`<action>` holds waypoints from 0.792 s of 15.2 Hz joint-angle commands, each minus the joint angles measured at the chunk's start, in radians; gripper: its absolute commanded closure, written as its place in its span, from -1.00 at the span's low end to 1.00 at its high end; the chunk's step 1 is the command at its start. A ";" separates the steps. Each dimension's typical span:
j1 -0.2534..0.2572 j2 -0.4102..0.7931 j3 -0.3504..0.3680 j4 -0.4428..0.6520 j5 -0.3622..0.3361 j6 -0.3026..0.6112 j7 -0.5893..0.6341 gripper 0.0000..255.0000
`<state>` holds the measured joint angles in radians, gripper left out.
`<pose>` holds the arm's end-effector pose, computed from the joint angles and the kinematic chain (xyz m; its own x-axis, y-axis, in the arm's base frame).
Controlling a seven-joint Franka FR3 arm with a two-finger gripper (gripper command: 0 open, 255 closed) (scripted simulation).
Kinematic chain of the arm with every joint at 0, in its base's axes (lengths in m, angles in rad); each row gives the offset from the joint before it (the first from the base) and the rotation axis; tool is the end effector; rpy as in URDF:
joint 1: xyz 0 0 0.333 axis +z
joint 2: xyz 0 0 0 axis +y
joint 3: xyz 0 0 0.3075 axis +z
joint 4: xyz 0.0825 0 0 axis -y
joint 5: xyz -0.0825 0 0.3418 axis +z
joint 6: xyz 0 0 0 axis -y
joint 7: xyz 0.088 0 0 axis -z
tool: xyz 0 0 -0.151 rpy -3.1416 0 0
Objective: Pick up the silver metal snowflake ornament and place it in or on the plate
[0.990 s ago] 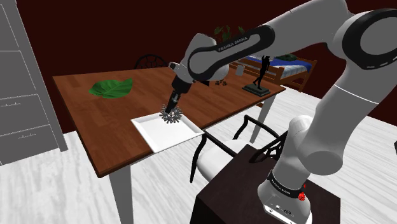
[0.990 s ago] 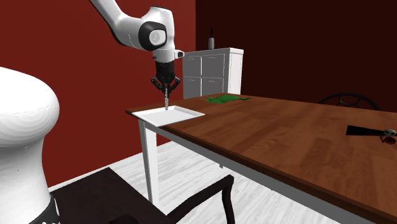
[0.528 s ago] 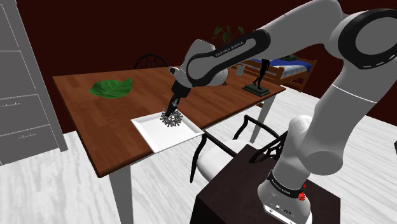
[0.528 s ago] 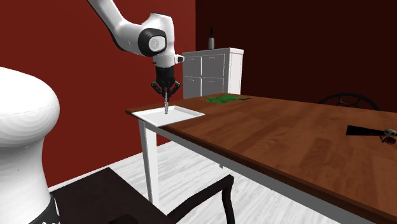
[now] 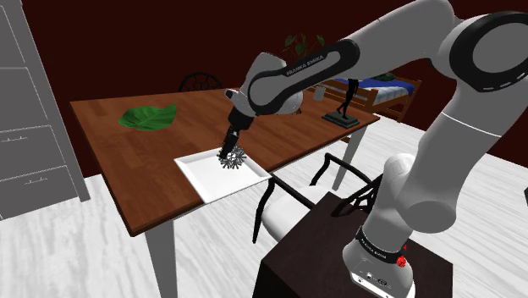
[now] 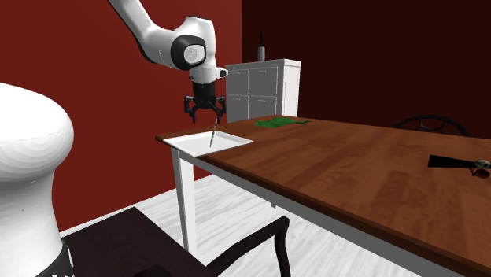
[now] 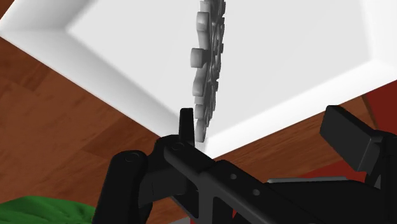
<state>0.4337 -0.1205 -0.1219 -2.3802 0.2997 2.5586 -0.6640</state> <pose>0.4657 0.1529 0.3761 0.6889 0.6321 0.3547 0.6839 -0.7289 -0.0293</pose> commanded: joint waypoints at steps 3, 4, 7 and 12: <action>-0.011 -0.059 -0.002 0.004 -0.031 -0.062 0.022 -1.00; -0.017 -0.087 -0.003 0.008 -0.045 -0.094 0.031 -1.00; -0.022 -0.108 -0.003 0.013 -0.055 -0.119 0.037 -1.00; -0.022 -0.108 -0.003 0.013 -0.055 -0.119 0.037 -1.00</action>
<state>0.4119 -0.2287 -0.1253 -2.3676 0.2452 2.4398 -0.6267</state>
